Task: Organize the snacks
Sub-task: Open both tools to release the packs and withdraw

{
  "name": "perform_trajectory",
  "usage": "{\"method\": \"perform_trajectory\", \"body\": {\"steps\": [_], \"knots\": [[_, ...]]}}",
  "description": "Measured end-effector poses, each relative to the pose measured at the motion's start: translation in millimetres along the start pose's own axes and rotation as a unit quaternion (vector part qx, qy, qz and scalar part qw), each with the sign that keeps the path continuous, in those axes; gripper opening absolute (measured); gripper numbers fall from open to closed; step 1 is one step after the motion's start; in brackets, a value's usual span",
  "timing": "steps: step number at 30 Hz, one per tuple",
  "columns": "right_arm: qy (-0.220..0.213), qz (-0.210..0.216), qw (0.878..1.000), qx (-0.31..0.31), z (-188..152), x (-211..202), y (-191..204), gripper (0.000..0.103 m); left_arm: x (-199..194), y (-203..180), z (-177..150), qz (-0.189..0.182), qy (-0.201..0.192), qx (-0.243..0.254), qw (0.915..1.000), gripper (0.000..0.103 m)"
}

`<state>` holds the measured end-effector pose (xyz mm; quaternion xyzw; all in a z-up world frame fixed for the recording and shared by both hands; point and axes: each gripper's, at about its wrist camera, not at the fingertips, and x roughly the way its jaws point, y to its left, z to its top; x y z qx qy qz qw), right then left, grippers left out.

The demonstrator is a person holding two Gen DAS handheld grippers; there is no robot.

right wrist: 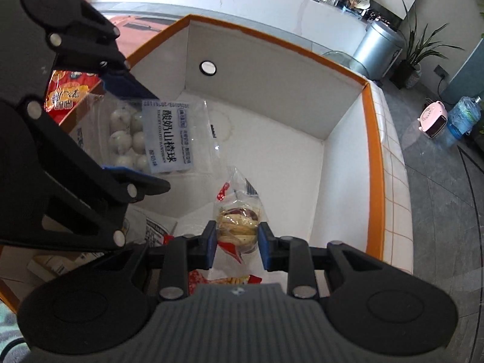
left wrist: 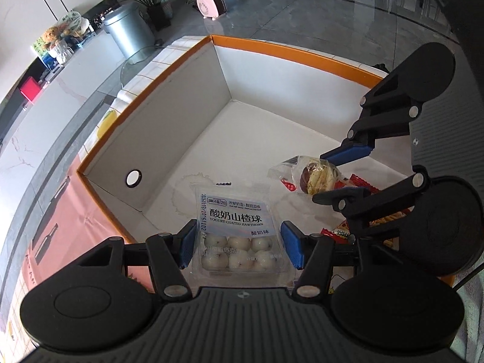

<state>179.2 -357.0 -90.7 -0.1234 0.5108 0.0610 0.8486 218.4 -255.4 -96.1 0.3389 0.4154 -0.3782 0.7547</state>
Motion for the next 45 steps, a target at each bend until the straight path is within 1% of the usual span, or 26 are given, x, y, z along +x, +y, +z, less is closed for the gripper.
{"method": "perform_trajectory", "body": {"steps": [4, 8, 10, 14, 18, 21, 23, 27, 30, 32, 35, 37, 39, 41, 45], "knots": [[0.014, 0.007, 1.000, -0.003, 7, 9, -7, 0.027, 7, 1, -2, -0.008, 0.009, -0.003, 0.9999, 0.068], [0.017, 0.008, 1.000, -0.009, 8, 10, -7, 0.029, 7, 2, 1, -0.006, 0.007, -0.006, 0.9999, 0.070], [0.021, 0.003, 1.000, -0.008, 8, 10, -6, 0.033, 8, 2, 2, -0.002, 0.007, -0.007, 0.9999, 0.073], [0.023, 0.000, 1.000, -0.001, 6, 10, -5, 0.041, 2, 1, 1, 0.006, 0.000, -0.008, 1.0000, 0.075], [0.017, -0.005, 1.000, 0.011, 5, 5, -7, 0.054, -12, 3, -2, 0.008, -0.016, -0.015, 0.9997, 0.081], [0.009, -0.004, 1.000, 0.025, 6, -3, -7, 0.061, -28, 6, -5, 0.011, -0.032, -0.031, 0.9989, 0.082], [0.000, -0.008, 0.999, 0.032, 6, -13, -5, 0.064, -43, 8, -8, 0.015, -0.046, -0.045, 0.9978, 0.082], [-0.021, -0.020, 0.999, 0.045, 7, -34, 1, 0.068, -71, 10, -15, 0.026, -0.070, -0.082, 0.9939, 0.082], [-0.036, -0.027, 0.997, 0.064, 6, -51, 7, 0.069, -93, 13, -24, 0.037, -0.090, -0.118, 0.9883, 0.082], [-0.052, -0.029, 0.995, 0.078, 6, -65, 13, 0.069, -109, 17, -33, 0.040, -0.106, -0.145, 0.9829, 0.082], [-0.077, -0.026, 0.991, 0.104, 2, -85, 24, 0.070, -132, 21, -50, 0.046, -0.133, -0.186, 0.9726, 0.082], [-0.097, -0.024, 0.988, 0.120, 0, -97, 32, 0.071, -147, 23, -63, 0.057, -0.148, -0.212, 0.9643, 0.082], [-0.119, -0.027, 0.984, 0.133, -2, -108, 45, 0.075, -159, 25, -77, 0.070, -0.161, -0.238, 0.9553, 0.083], [-0.140, -0.032, 0.979, 0.144, -6, -117, 57, 0.075, -170, 26, -92, 0.077, -0.173, -0.260, 0.9468, 0.084], [-0.164, -0.024, 0.972, 0.168, -12, -126, 79, 0.075, -182, 29, -120, 0.106, -0.179, -0.294, 0.9328, 0.084]]}}
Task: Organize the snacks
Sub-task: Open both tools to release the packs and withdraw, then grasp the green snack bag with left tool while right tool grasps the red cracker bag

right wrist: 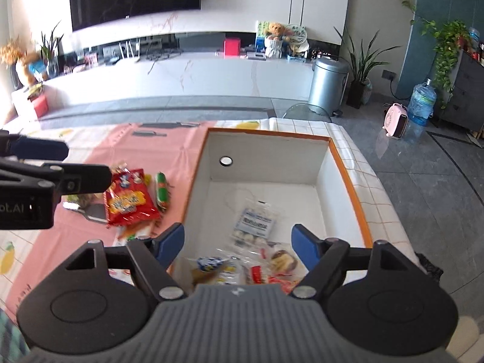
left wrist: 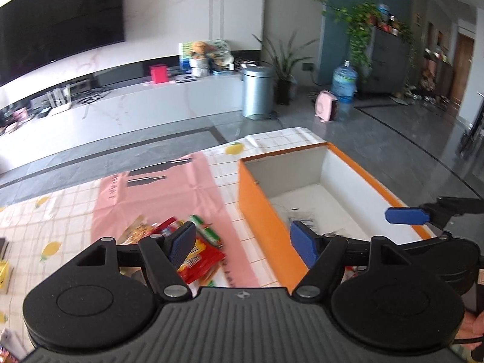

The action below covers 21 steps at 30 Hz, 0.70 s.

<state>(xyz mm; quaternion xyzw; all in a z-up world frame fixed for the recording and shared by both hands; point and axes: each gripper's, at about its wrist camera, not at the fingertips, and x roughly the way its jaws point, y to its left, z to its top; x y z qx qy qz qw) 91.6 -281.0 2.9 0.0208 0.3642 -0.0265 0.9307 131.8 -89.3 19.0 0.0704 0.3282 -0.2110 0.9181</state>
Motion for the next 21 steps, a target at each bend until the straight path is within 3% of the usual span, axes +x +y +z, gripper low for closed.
{"method": "perform_trajectory", "body": {"steps": [8, 14, 21], "knots": [[-0.025, 0.017, 0.999, 0.035, -20, -13, 38, 0.076, -23, 43, -29, 0.083, 0.009, -0.052, 0.9951, 0.084], [-0.003, 0.043, 0.998, 0.041, -27, -10, 74, 0.081, -35, 65, -43, 0.098, 0.012, -0.073, 0.9925, 0.084], [0.030, 0.064, 0.997, 0.012, -25, 8, 108, 0.082, -29, 93, -48, 0.084, 0.040, -0.092, 0.9914, 0.077]]}}
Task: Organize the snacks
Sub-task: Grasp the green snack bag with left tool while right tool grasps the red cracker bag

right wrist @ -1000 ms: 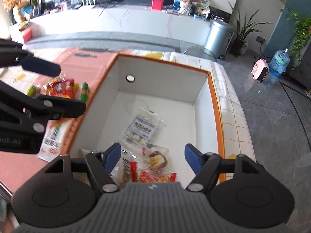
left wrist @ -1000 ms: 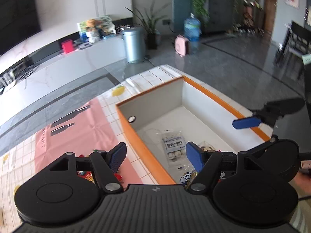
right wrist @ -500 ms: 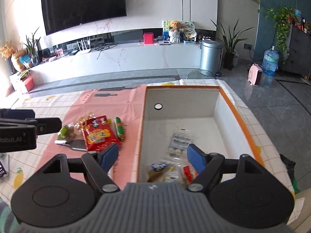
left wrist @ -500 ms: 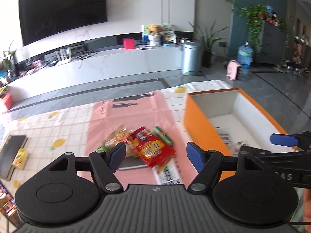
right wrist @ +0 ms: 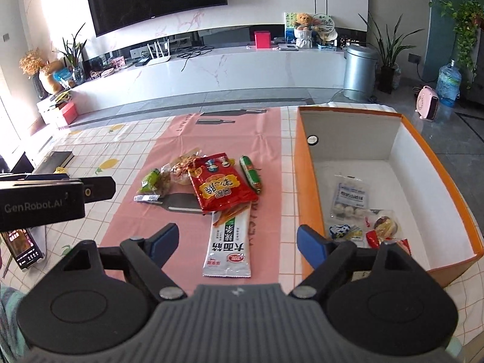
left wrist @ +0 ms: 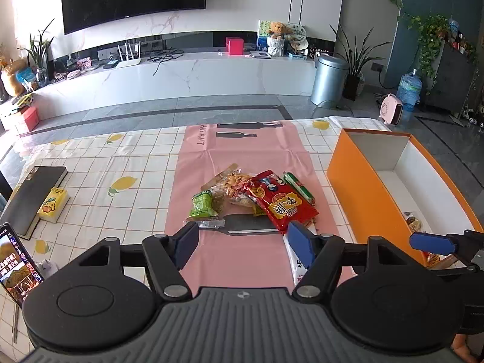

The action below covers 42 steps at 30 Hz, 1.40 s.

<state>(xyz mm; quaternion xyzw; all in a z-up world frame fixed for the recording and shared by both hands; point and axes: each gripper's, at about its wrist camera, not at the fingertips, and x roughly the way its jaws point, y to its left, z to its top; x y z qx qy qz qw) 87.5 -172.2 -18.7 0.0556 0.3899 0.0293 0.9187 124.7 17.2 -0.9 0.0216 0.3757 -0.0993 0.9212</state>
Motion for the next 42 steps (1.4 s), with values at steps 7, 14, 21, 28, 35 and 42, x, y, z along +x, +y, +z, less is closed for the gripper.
{"method": "perform_trajectory", "body": {"steps": [7, 14, 21, 28, 35, 42], "knots": [[0.036, 0.021, 0.999, -0.010, 6, 37, 12, 0.074, 23, 23, 7, -0.026, 0.024, -0.014, 0.9993, 0.046], [0.059, 0.024, 0.998, -0.018, 14, 82, 11, 0.067, 61, 40, 11, -0.039, 0.052, -0.020, 0.9977, 0.054], [0.068, 0.028, 0.997, -0.037, 36, 133, 9, 0.081, 104, 62, 18, -0.036, 0.075, -0.031, 0.9960, 0.073], [0.066, 0.030, 0.993, -0.092, 54, 179, 17, 0.088, 148, 69, 25, -0.031, 0.092, -0.016, 0.9951, 0.077], [0.075, 0.032, 0.992, -0.097, 62, 210, 19, 0.090, 178, 72, 21, -0.036, 0.111, -0.014, 0.9930, 0.077], [0.079, 0.045, 0.990, -0.106, 58, 223, 22, 0.088, 191, 70, 17, -0.037, 0.121, -0.013, 0.9919, 0.074]]}}
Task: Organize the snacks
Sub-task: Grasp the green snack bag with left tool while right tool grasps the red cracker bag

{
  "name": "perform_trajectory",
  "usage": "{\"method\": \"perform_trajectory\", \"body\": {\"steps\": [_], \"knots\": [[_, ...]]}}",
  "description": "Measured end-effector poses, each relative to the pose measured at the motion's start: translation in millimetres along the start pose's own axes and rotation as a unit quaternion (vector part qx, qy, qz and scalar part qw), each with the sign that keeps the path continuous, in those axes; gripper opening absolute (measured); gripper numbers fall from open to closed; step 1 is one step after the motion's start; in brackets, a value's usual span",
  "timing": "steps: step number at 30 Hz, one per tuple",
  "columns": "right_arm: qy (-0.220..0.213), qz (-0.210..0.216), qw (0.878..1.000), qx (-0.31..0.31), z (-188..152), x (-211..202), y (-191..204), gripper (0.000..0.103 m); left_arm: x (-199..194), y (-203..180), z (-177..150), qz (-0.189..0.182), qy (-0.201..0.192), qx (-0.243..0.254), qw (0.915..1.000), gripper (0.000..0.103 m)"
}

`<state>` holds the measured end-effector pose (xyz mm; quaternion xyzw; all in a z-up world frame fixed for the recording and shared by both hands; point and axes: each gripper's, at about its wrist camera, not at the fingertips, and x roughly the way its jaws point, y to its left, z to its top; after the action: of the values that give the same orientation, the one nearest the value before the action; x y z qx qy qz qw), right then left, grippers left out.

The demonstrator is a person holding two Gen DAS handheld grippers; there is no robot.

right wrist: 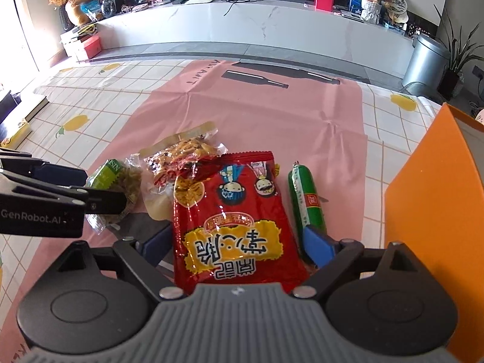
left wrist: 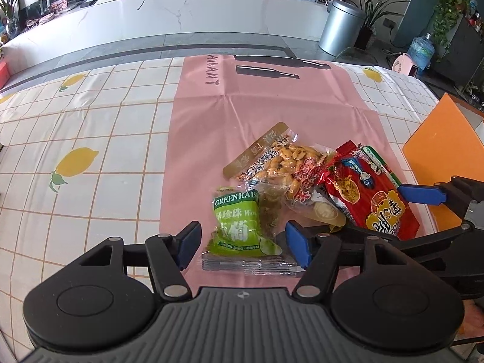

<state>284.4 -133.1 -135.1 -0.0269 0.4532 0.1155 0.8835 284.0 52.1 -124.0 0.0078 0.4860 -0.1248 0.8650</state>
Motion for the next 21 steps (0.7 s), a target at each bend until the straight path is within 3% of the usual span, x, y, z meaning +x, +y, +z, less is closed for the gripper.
{"method": "perform_trajectory", "body": {"steps": [6, 14, 21], "knots": [[0.016, -0.001, 1.000, -0.011, -5, 7, 4, 0.081, 4, -3, -1, 0.006, 0.002, 0.007, 1.0000, 0.068], [0.015, -0.005, 1.000, -0.014, -7, 4, 5, 0.069, 1, -7, -1, 0.017, 0.000, 0.013, 0.9998, 0.051], [0.006, -0.002, 1.000, -0.015, -7, -13, 9, 0.067, -13, -15, -5, 0.031, -0.004, 0.024, 0.9992, 0.045]]}}
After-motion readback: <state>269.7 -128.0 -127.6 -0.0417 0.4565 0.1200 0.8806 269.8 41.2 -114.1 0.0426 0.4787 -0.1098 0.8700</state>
